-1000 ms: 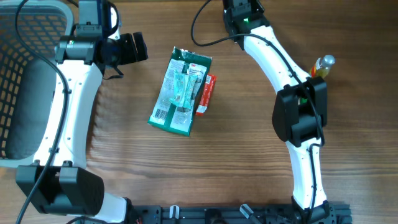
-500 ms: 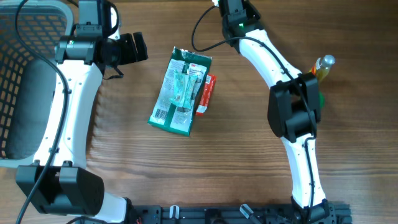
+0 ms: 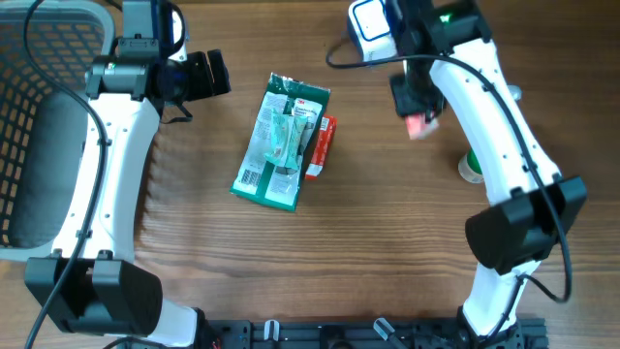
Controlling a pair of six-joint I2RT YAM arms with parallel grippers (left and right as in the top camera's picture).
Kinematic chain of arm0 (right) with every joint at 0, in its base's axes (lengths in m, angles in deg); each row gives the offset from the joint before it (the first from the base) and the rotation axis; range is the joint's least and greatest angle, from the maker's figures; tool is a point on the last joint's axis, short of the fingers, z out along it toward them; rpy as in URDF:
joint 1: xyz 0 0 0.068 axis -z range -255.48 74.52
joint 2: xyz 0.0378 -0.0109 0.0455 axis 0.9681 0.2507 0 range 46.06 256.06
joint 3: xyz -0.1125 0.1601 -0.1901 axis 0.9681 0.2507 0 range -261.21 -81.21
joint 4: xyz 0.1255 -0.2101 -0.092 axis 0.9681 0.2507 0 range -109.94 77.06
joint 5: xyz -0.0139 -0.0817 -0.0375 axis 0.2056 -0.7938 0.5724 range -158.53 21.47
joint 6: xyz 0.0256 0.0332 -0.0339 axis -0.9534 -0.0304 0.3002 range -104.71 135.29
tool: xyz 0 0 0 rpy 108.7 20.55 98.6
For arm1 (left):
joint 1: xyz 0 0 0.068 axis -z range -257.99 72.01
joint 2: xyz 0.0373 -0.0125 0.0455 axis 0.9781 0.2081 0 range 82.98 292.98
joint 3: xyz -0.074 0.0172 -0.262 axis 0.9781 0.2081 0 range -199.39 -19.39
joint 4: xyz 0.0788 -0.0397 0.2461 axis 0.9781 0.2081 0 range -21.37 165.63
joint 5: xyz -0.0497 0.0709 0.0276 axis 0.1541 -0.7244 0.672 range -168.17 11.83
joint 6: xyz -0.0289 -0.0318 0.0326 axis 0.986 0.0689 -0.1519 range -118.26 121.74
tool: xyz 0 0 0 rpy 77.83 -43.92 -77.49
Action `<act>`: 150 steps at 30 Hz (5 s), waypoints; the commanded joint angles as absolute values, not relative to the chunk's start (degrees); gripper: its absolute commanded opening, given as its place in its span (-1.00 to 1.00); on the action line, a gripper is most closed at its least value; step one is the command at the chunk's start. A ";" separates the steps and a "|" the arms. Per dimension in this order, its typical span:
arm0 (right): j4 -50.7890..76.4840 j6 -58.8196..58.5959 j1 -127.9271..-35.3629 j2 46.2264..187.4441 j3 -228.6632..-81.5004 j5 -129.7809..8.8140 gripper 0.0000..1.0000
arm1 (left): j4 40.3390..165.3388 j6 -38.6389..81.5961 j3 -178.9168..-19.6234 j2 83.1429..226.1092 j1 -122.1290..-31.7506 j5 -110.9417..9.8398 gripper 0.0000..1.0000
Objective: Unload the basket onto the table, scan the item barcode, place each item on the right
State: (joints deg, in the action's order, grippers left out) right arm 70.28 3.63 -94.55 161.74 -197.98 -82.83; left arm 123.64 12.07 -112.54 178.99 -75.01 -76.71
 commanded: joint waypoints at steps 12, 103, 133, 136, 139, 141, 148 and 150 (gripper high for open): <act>63.11 -9.55 -93.11 164.01 -174.04 -87.33 -0.92 | 123.57 11.57 -112.60 179.34 -75.22 -76.25 1.00; 13.06 -32.68 -114.44 163.60 -157.48 -68.52 -0.92 | 123.57 11.54 -112.60 179.34 -75.22 -76.25 1.00; 11.20 -16.20 -105.61 156.45 -150.61 -70.44 -0.56 | 123.55 11.54 -112.60 179.34 -75.22 -76.25 1.00; 10.72 -18.08 -105.61 156.45 -147.90 -72.76 -0.73 | 123.57 11.57 -112.60 179.34 -75.22 -76.25 1.00; 14.26 -18.03 -105.61 156.43 -147.88 -72.23 -0.92 | 123.55 11.54 -112.60 179.34 -75.22 -76.25 1.00; 16.16 -16.18 -105.61 156.23 -148.12 -69.89 -0.92 | 123.55 11.54 -112.60 179.34 -75.22 -76.25 1.00; 24.18 2.69 -105.61 151.16 -150.13 -65.91 -0.92 | 123.55 11.54 -112.60 179.34 -75.22 -76.25 1.00; 25.86 6.25 -105.61 149.28 -150.13 -63.71 -0.92 | 123.55 11.54 -112.60 179.34 -75.22 -76.25 1.00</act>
State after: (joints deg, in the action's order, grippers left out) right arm 24.62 -3.43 -105.59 153.54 -149.41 -67.90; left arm 123.68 12.07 -112.54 178.99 -75.01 -76.71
